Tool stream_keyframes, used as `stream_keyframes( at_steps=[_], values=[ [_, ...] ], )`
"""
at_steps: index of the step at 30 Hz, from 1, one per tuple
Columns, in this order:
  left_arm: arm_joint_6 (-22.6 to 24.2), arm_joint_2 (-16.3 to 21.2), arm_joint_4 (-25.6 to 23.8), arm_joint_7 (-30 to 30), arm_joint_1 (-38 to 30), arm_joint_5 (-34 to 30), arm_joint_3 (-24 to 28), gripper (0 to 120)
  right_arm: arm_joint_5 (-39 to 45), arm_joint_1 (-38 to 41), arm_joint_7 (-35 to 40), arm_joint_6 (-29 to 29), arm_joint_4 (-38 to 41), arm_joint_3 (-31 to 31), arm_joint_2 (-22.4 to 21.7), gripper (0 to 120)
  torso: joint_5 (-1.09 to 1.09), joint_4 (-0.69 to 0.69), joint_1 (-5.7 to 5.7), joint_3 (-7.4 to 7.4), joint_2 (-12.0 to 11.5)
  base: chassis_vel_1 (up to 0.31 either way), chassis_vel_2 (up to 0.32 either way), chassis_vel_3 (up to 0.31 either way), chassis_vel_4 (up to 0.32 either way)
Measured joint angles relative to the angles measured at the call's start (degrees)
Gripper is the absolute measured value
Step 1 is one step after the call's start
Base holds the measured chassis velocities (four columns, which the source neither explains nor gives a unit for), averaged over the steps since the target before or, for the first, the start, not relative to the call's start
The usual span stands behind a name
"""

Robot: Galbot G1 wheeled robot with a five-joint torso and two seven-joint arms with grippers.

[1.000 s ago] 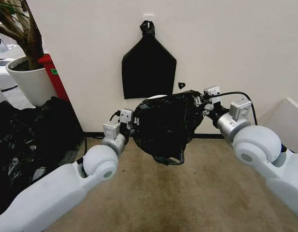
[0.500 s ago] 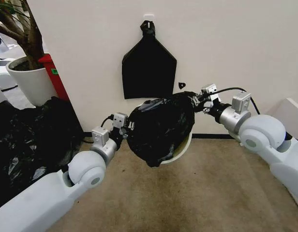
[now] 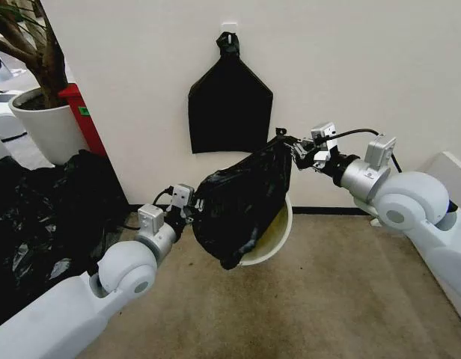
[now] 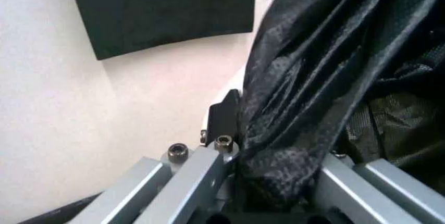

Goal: Place the garbage bag over the trash bin.

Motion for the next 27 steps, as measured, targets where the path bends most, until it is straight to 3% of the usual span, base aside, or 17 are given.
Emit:
stream_keyframes(
  at_steps=[6,14,20,23,27],
  values=[
    [-2.2,0.6,-1.1,1.9,0.8,0.2,-1.1,1,-4.3,-1.7,-3.1,-0.6,-2.3,-0.1,-0.2,0,0.01,-0.01,0.0,0.0,0.0,0.0,0.0,0.0,0.0],
    [-5.9,1.0,-2.4,4.6,4.1,0.4,-4.1,1,-10.5,-4.7,-12.7,1.5,-5.5,0.9,-2.9,0,0.0,-0.01,0.0,0.0,0.0,0.0,0.0,0.0,0.0],
    [-8.8,0.6,-2.4,5.8,6.0,0.5,-5.5,1,-12.9,-5.8,-23.9,9.3,-9.7,1.7,-5.0,0,0.01,-0.01,0.0,0.0,0.0,0.0,0.0,0.0,0.0],
    [-9.1,0.5,-2.3,5.8,6.3,0.3,-5.8,1,-13.0,-5.8,-26.4,10.1,-10.7,2.1,-5.4,0,0.01,-0.01,0.0,0.0,0.0,0.0,0.0,0.0,0.0],
    [-10.0,0.0,-1.9,5.3,6.9,-1.2,-6.3,1,-9.7,-7.0,-26.4,11.9,-11.6,2.8,-6.0,15,0.01,-0.01,0.0,0.0,0.0,0.0,0.0,0.0,0.0]
  ],
)
